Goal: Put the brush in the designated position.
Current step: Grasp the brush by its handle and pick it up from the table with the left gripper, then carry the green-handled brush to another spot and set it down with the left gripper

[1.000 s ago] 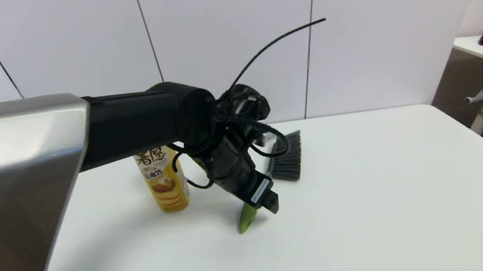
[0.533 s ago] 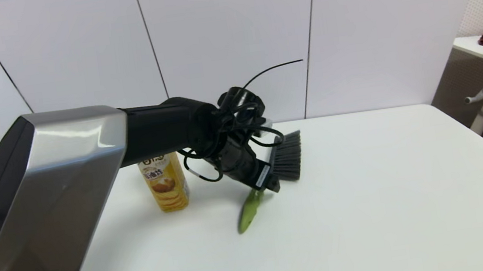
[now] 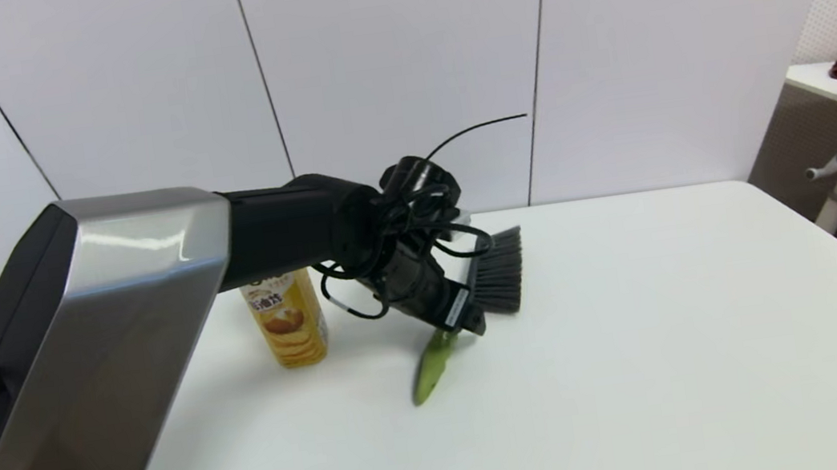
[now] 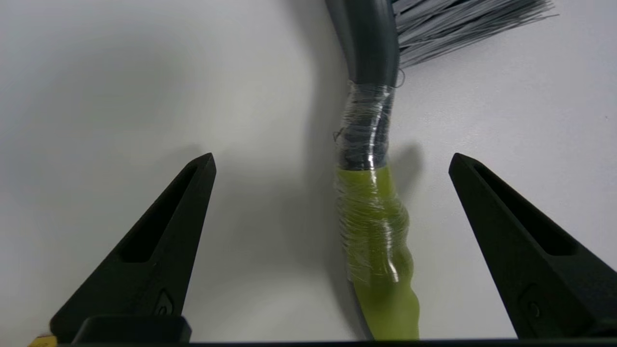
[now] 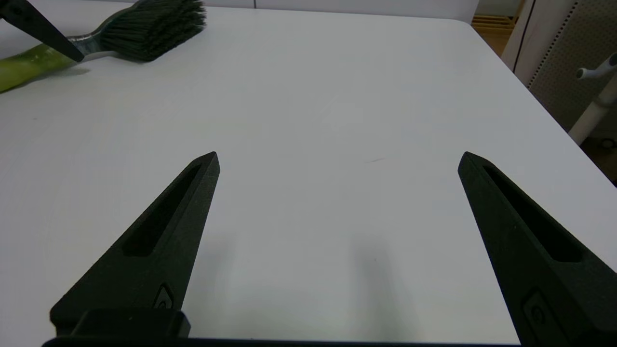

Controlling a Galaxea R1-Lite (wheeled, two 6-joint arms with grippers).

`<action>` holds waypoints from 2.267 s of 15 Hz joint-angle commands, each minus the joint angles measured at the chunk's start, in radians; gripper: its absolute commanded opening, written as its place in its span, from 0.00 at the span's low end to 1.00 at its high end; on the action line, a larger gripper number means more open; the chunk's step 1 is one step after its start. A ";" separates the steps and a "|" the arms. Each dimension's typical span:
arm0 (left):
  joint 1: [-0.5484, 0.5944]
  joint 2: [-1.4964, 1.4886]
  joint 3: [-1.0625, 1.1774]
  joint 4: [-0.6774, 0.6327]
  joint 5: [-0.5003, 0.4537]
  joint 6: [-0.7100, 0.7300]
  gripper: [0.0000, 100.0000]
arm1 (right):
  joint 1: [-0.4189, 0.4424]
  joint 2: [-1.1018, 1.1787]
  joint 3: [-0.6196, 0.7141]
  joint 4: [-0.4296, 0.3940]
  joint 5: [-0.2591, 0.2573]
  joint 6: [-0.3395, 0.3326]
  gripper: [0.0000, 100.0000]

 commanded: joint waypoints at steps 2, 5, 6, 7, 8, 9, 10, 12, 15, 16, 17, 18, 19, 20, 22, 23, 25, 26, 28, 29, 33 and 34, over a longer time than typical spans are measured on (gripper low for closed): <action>-0.002 0.005 0.002 0.003 -0.001 -0.002 1.00 | 0.000 0.001 0.002 0.000 0.001 -0.001 1.00; -0.011 0.011 0.002 0.006 -0.004 0.004 1.00 | 0.000 0.001 0.002 0.000 0.001 -0.001 1.00; -0.014 0.014 0.002 0.006 -0.002 0.007 1.00 | 0.000 0.001 0.002 0.000 0.001 -0.002 1.00; -0.016 0.017 0.002 0.004 -0.002 0.009 1.00 | 0.000 0.001 0.002 0.000 0.001 -0.002 1.00; -0.016 0.023 0.001 0.004 -0.002 0.012 1.00 | 0.000 0.001 0.002 0.002 0.001 -0.001 1.00; -0.017 0.028 -0.001 0.004 -0.002 0.015 1.00 | 0.000 0.001 0.002 0.000 0.001 -0.002 1.00; -0.019 0.031 -0.001 0.004 -0.002 0.013 1.00 | 0.000 0.001 0.002 0.000 0.001 -0.001 1.00; -0.019 0.039 -0.003 0.003 -0.001 0.015 0.00 | 0.000 0.001 0.002 0.000 0.001 -0.002 1.00; -0.019 0.045 -0.004 0.000 -0.002 0.021 0.00 | 0.000 0.001 0.002 0.000 0.001 -0.001 1.00; -0.019 0.045 -0.003 -0.002 -0.002 0.021 0.00 | 0.000 0.001 0.002 0.000 0.001 -0.001 1.00; -0.019 0.045 -0.004 -0.005 -0.002 0.021 0.00 | 0.000 0.001 0.002 0.000 0.001 -0.001 1.00; -0.019 0.045 -0.006 -0.005 -0.002 0.021 0.00 | 0.000 0.001 0.002 0.000 0.001 -0.002 1.00; -0.019 0.045 -0.006 -0.003 -0.002 0.021 0.00 | 0.000 0.001 0.002 0.000 0.001 -0.002 1.00; -0.019 0.045 -0.004 -0.002 -0.002 0.021 0.00 | 0.000 0.001 0.002 0.000 0.001 -0.001 1.00; -0.019 0.037 -0.004 -0.002 -0.002 0.023 0.00 | 0.000 0.001 0.002 0.000 0.001 -0.002 1.00; -0.019 0.026 -0.004 0.003 -0.002 0.023 0.00 | 0.000 0.001 0.002 0.002 0.001 -0.001 1.00; -0.019 -0.032 -0.004 0.024 0.001 0.021 0.00 | 0.000 0.001 0.002 0.000 0.001 -0.002 1.00; -0.019 -0.080 -0.004 0.058 0.001 0.021 0.00 | 0.000 0.001 0.002 0.000 0.001 -0.002 1.00; -0.014 -0.227 -0.004 0.172 0.018 0.016 0.00 | 0.000 0.001 0.002 0.000 0.001 -0.001 1.00; -0.014 -0.308 -0.006 0.236 0.051 0.007 0.00 | 0.000 0.001 0.002 0.000 0.001 -0.002 1.00; 0.034 -0.615 -0.004 0.412 0.329 -0.039 0.00 | 0.000 0.001 0.002 0.000 0.001 -0.002 1.00; 0.069 -0.693 -0.004 0.442 0.412 -0.053 0.00 | 0.000 0.001 0.002 0.000 0.001 -0.001 1.00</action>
